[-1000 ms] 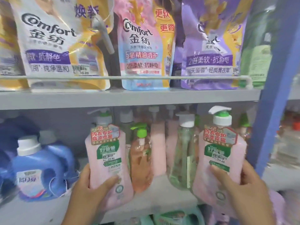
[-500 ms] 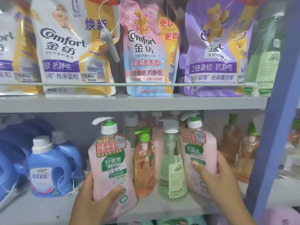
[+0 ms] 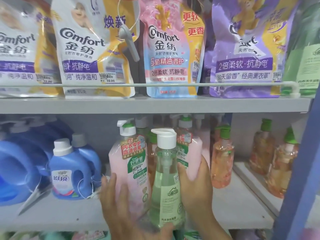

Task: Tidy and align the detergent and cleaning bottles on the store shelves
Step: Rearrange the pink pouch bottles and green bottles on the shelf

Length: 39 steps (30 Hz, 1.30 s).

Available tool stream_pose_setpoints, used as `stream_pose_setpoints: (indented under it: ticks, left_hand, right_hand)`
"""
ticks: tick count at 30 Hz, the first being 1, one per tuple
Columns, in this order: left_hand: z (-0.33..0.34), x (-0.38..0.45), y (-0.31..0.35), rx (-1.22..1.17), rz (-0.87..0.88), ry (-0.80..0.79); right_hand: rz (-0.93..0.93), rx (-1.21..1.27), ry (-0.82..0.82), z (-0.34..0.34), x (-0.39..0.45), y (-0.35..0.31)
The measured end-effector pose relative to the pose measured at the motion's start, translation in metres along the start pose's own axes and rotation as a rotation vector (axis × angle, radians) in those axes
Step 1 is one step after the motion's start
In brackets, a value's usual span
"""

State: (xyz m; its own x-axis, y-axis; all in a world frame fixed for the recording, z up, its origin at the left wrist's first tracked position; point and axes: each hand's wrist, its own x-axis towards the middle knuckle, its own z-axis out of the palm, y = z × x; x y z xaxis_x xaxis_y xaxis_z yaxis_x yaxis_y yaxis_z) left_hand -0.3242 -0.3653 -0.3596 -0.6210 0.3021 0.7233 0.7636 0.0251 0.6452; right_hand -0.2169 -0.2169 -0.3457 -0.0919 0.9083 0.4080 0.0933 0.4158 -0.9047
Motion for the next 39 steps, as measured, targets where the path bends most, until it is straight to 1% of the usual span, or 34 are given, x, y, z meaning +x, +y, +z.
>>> stream_pose_setpoints:
  ticks: [1,2,3,4,5,9,13,16,18,21,24,26,28,29,30,31,33,34,35,36,38,39]
  left_hand:
    - [-0.001,0.002,0.012,0.072,0.003,0.045]
    - [0.007,-0.006,0.018,0.006,0.037,-0.041]
    - [0.017,-0.01,0.018,0.031,0.09,-0.05]
    - [0.024,-0.013,0.014,0.115,0.132,-0.018]
    - [0.027,-0.012,0.007,0.187,0.15,-0.033]
    - [0.03,-0.004,-0.011,0.235,0.148,-0.026]
    - [0.028,0.005,-0.033,0.171,0.163,-0.022]
    - [0.024,0.014,-0.048,0.135,0.176,-0.026]
    - [0.02,0.02,-0.055,0.099,0.18,-0.03]
    - [0.015,0.028,-0.067,0.06,0.196,-0.055]
    - [0.011,0.027,-0.071,0.044,0.196,-0.065]
    - [0.013,0.02,-0.06,0.015,0.266,-0.012]
    - [0.022,0.008,-0.04,-0.042,0.429,0.023]
    - [0.028,0.002,-0.028,-0.09,0.498,-0.002]
    - [0.035,-0.003,-0.015,-0.15,0.538,-0.057]
    - [0.042,-0.007,-0.002,-0.211,0.548,-0.124]
    - [0.058,-0.012,0.022,-0.321,0.479,-0.253]
    - [0.066,-0.013,0.033,-0.368,0.411,-0.31]
    - [0.076,-0.013,0.043,-0.407,0.333,-0.363]
    - [0.087,-0.012,0.051,-0.434,0.256,-0.411]
    - [0.11,-0.009,0.064,-0.447,0.11,-0.471]
    - [0.121,-0.006,0.07,-0.443,0.028,-0.486]
  right_hand:
    - [-0.009,-0.009,0.006,0.0,0.0,0.001]
    - [-0.02,-0.014,0.009,0.0,0.001,0.002]
    - [-0.031,-0.014,0.002,0.0,0.001,0.002]
    - [-0.038,-0.014,-0.009,0.0,0.001,0.001]
    - [-0.043,-0.018,-0.021,0.001,0.002,0.0]
    - [-0.063,-0.031,-0.072,0.008,0.004,0.001]
    - [-0.092,0.017,-0.144,0.016,0.004,-0.002]
    - [-0.112,-0.019,-0.212,0.023,0.009,0.0]
    - [-0.107,-0.032,-0.231,0.027,0.012,0.004]
    - [-0.066,0.02,-0.252,0.031,0.019,0.006]
    - [-0.039,0.046,-0.321,0.03,0.025,0.001]
    - [-0.043,0.035,-0.428,0.026,0.027,-0.003]
    - [-0.058,-0.052,-0.518,0.018,0.028,-0.003]
    - [-0.095,-0.099,-0.504,0.012,0.029,0.0]
    - [-0.14,-0.113,-0.412,0.001,0.031,0.003]
    - [-0.17,-0.087,-0.265,-0.013,0.034,0.005]
    - [-0.208,-0.071,0.091,-0.047,0.047,0.008]
    - [-0.191,-0.09,0.232,-0.064,0.056,0.01]
    - [-0.14,-0.117,0.301,-0.078,0.067,0.014]
    - [-0.039,-0.151,0.273,-0.089,0.076,0.014]
    - [0.189,-0.139,0.066,-0.097,0.09,0.02]
    - [0.235,-0.117,-0.033,-0.098,0.091,0.023]
